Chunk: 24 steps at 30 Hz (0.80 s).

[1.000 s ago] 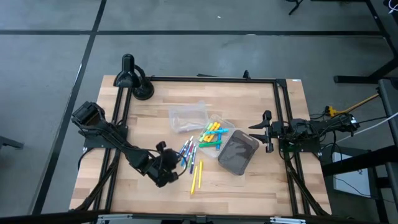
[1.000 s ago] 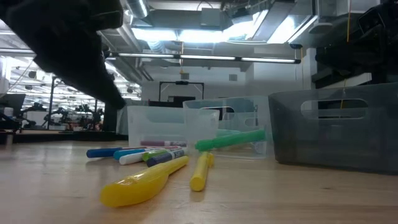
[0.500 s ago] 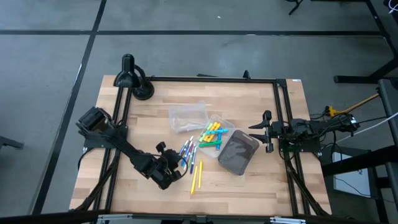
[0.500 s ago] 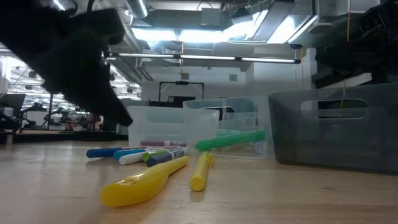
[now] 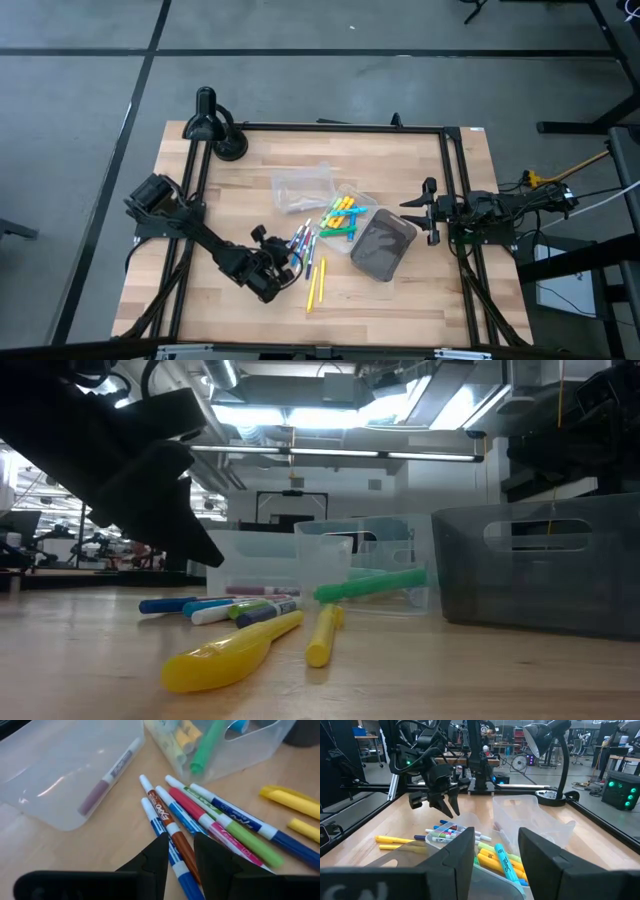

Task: Pick & Place Markers
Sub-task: Put the left blue marker pen into the left transparent bin

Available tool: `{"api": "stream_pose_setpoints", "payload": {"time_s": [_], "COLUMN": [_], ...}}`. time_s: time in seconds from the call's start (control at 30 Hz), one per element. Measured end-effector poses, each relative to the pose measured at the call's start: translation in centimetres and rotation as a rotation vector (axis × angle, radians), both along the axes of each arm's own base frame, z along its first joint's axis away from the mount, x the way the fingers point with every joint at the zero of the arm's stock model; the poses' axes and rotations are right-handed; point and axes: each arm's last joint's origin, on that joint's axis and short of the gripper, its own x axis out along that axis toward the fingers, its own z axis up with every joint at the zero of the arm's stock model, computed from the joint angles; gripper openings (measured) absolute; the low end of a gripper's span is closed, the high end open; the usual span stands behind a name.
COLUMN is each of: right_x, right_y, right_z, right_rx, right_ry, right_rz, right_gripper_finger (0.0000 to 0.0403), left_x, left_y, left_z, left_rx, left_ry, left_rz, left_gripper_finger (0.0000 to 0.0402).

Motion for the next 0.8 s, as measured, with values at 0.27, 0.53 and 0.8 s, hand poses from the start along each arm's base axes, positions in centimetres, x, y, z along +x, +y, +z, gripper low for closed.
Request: {"api": "stream_pose_setpoints", "payload": {"time_s": [0.27, 0.53, 0.8], "right_x": [0.0, 0.0, 0.0], "right_y": [0.0, 0.0, 0.0], "right_z": [0.0, 0.0, 0.0], "right_rx": [0.0, 0.0, 0.0], "right_ry": [0.0, 0.0, 0.0], "right_rz": [0.0, 0.0, 0.0], "right_gripper_finger": [0.0152, 0.0152, 0.0152], "left_x": [0.4, 0.8, 0.8], "left_y": [0.7, 1.2, 1.2], "left_z": [-1.1, -3.2, -3.5], "left_rx": [-0.018, -0.015, -0.002], "left_ry": [0.034, 0.081, 0.088], "left_rz": [0.035, 0.072, 0.07], "left_gripper_finger": [0.0086, 0.0086, 0.0085]}}
